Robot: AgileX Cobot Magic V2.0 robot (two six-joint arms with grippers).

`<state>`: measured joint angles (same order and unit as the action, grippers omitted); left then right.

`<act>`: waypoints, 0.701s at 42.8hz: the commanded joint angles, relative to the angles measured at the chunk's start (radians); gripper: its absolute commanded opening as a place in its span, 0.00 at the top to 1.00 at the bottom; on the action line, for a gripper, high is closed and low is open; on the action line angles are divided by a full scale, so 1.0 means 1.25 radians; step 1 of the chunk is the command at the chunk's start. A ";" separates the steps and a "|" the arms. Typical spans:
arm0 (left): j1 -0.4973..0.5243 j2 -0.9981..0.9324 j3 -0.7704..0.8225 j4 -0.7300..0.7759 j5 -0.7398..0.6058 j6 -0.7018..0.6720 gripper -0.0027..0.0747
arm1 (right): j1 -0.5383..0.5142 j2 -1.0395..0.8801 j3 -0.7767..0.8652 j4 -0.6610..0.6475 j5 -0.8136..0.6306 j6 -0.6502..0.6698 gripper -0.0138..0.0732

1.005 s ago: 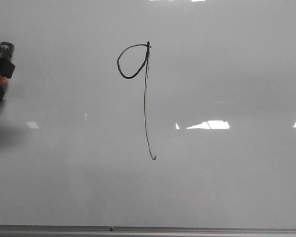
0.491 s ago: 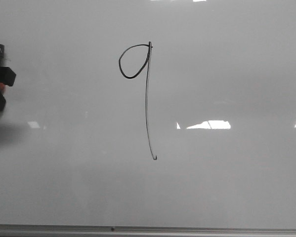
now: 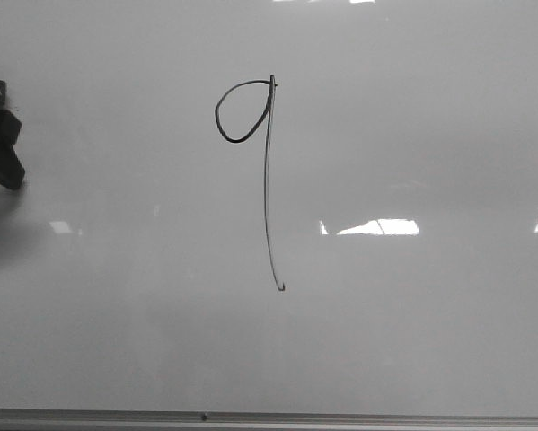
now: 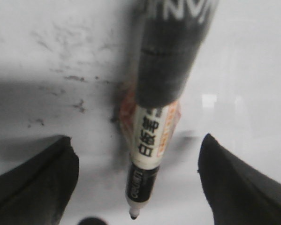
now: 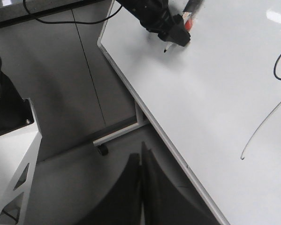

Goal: Write number 9 on whiteboard

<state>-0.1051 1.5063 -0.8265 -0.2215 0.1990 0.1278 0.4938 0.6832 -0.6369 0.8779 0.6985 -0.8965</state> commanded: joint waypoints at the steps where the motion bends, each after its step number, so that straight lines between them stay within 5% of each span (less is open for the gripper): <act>1: 0.002 -0.098 -0.005 0.000 -0.042 0.000 0.28 | -0.004 -0.003 -0.021 0.036 -0.038 0.003 0.91; 12: -0.007 -0.367 0.122 0.023 -0.084 0.000 0.37 | -0.004 -0.005 -0.021 0.039 -0.251 0.053 0.91; 30: -0.050 -0.808 0.317 0.035 -0.097 0.000 0.96 | -0.004 -0.105 0.121 0.015 -0.531 0.050 0.91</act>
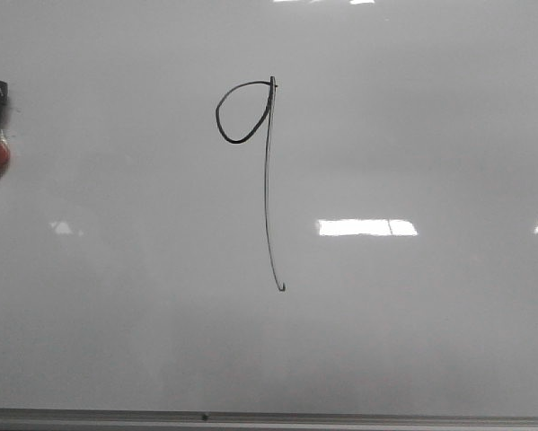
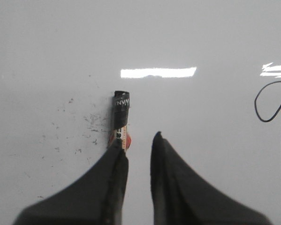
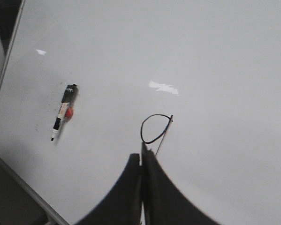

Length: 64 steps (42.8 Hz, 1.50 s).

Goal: Write number 9 on whiteboard

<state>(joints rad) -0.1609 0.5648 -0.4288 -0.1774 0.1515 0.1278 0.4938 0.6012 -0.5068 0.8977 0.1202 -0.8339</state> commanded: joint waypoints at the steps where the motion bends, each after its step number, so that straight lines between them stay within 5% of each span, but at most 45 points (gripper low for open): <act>1: -0.005 -0.078 0.008 0.000 -0.059 0.000 0.99 | -0.004 -0.052 0.030 -0.001 -0.071 -0.001 0.91; 21: -0.005 -0.261 0.063 -0.002 -0.058 0.000 0.99 | -0.004 -0.386 0.179 -0.001 -0.077 -0.001 0.91; 64: -0.005 -0.261 0.063 -0.003 -0.058 0.000 0.99 | -0.004 -0.396 0.179 0.000 -0.070 -0.001 0.91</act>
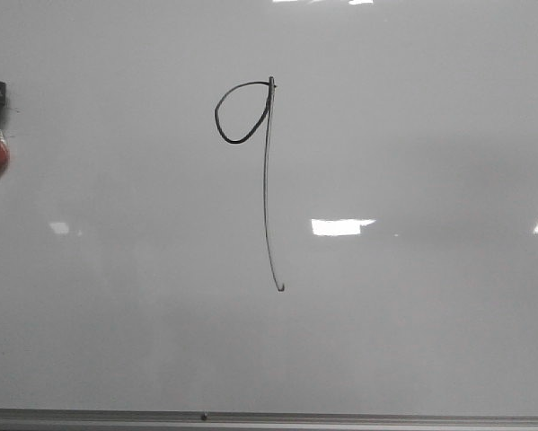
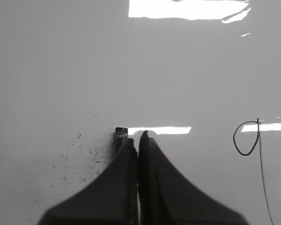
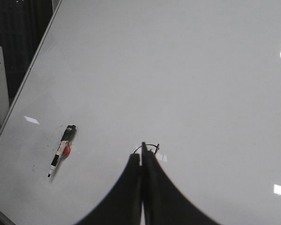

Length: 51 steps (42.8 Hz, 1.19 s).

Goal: Write number 9 on whiteboard

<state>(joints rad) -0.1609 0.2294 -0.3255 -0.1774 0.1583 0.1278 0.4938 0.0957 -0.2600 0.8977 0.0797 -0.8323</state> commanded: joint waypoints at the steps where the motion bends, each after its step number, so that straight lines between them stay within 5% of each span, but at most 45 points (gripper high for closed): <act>1: -0.005 0.007 -0.019 -0.003 -0.068 0.000 0.99 | -0.004 0.008 -0.018 0.000 -0.037 -0.002 0.91; 17: -0.002 -0.060 0.097 0.127 -0.100 -0.060 0.99 | -0.004 0.008 -0.018 0.000 -0.037 -0.002 0.91; 32: 0.116 -0.203 0.269 0.129 -0.108 -0.127 0.99 | -0.004 0.008 -0.018 0.000 -0.035 -0.002 0.91; 51: 0.117 -0.203 0.269 0.129 -0.065 -0.127 0.99 | -0.004 0.008 -0.018 0.000 -0.035 -0.002 0.91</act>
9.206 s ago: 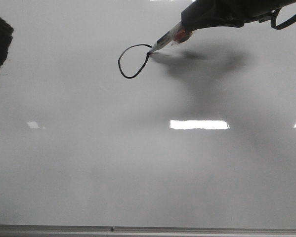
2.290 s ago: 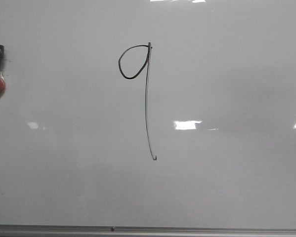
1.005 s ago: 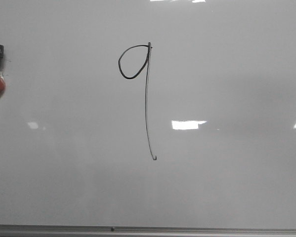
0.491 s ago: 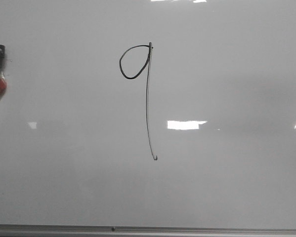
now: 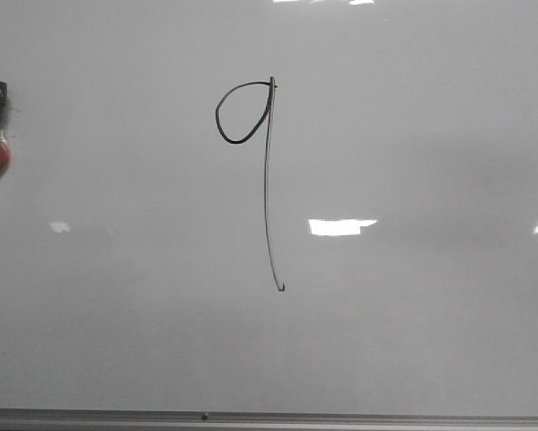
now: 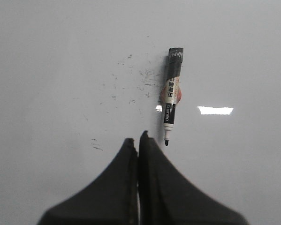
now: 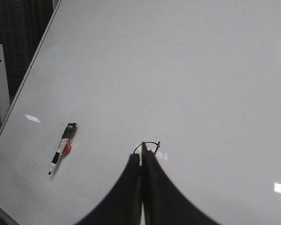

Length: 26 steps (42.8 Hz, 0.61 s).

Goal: Write number 9 on whiteboard

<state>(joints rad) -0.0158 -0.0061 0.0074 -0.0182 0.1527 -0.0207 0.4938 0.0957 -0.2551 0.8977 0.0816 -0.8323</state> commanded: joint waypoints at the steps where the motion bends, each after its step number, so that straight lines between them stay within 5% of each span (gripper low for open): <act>1: 0.001 -0.014 0.002 0.001 -0.061 -0.008 0.99 | -0.004 0.008 -0.022 0.000 -0.036 -0.002 0.91; 26: 0.001 -0.014 0.002 0.001 -0.061 -0.008 0.99 | -0.004 0.008 -0.022 -0.001 -0.059 -0.002 0.91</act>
<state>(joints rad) -0.0158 -0.0061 0.0074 -0.0182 0.1527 -0.0207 0.4938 0.0957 -0.2551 0.8977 0.0716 -0.8323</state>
